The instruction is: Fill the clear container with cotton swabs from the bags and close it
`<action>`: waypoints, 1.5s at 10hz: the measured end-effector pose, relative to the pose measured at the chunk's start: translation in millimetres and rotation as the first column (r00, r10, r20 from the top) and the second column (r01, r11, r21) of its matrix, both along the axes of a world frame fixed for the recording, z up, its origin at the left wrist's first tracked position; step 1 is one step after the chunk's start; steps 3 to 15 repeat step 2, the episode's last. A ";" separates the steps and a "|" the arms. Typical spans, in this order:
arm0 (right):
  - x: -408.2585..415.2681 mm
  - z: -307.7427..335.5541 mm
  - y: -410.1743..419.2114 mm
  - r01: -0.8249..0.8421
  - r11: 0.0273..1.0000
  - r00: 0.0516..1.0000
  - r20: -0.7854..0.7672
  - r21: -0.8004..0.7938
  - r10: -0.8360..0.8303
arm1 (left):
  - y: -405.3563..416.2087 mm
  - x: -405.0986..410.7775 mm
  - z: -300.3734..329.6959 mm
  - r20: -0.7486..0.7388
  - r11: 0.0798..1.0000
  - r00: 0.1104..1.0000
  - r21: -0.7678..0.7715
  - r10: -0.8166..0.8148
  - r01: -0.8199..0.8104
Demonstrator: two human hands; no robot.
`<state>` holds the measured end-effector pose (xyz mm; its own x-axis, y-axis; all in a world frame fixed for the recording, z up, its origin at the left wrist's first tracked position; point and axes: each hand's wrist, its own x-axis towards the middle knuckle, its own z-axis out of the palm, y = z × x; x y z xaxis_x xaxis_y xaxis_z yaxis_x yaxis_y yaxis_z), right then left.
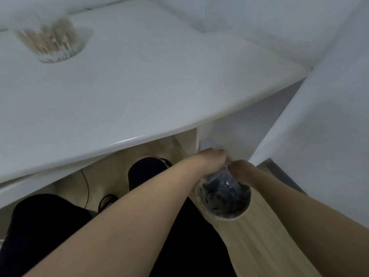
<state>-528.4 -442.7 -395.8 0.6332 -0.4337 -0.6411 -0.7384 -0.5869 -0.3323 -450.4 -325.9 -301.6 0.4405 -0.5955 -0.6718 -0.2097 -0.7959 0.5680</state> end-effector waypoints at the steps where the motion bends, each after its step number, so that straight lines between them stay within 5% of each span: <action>1: -4.3 18.3 -3.8 0.378 0.880 0.917 0.011 0.288 -0.398 | 0.1 4.4 -1.1 0.003 0.998 1.000 -0.053 0.022 -0.022; 2: -8.9 54.6 -13.6 0.320 0.876 0.945 -0.058 0.361 -0.322 | -0.4 2.8 16.5 -0.003 0.992 0.998 -0.109 0.065 -0.065; 15: -8.9 54.6 -13.6 0.320 0.876 0.945 -0.058 0.361 -0.322 | -0.4 2.8 16.5 -0.003 0.992 0.998 -0.109 0.065 -0.065</action>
